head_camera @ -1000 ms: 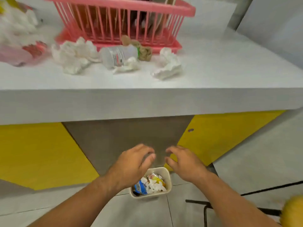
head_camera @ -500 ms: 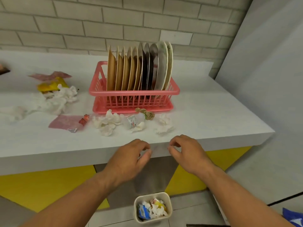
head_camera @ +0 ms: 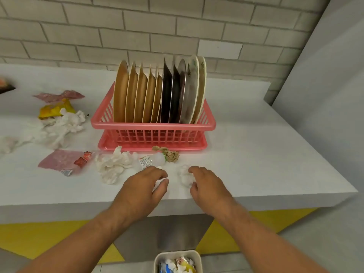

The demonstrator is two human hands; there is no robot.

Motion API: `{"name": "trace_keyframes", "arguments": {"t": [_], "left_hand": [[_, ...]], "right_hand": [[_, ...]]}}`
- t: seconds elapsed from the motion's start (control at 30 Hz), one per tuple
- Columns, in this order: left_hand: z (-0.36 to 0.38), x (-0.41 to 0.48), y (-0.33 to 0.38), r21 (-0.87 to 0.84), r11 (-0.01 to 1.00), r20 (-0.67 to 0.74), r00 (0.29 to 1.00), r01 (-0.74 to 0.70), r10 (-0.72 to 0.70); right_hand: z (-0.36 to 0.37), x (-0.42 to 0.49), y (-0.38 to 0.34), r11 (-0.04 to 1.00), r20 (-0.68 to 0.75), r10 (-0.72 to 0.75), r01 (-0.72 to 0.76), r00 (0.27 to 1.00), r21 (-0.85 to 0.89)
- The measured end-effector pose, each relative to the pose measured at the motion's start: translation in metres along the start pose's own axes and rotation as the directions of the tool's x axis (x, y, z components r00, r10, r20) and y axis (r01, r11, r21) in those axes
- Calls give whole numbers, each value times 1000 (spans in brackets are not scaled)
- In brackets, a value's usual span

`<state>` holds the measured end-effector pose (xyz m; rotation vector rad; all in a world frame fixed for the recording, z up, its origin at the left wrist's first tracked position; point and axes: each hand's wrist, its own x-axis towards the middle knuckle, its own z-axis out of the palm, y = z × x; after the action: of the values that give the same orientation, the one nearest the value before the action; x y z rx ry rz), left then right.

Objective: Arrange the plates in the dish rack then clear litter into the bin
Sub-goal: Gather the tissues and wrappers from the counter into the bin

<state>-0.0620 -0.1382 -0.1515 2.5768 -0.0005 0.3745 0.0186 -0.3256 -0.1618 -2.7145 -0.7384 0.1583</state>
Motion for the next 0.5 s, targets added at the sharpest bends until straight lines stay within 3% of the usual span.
{"name": "trace_keyframes", "arguments": {"t": [0.13, 0.27, 0.33, 0.5], "left_hand": [[7, 19, 8, 36, 999, -35, 999, 12, -11], [6, 47, 21, 288, 957, -131, 987, -47, 88], [9, 66, 27, 430, 902, -71, 995, -39, 77], [33, 99, 30, 646, 761, 78, 989, 49, -130]], "right_hand": [[-13, 3, 27, 993, -31, 10, -6, 999, 115], [-16, 8, 48, 999, 36, 1, -3, 999, 49], [-14, 7, 51, 999, 54, -36, 39, 998, -38], [-17, 9, 57, 978, 16, -73, 75, 997, -196]]}}
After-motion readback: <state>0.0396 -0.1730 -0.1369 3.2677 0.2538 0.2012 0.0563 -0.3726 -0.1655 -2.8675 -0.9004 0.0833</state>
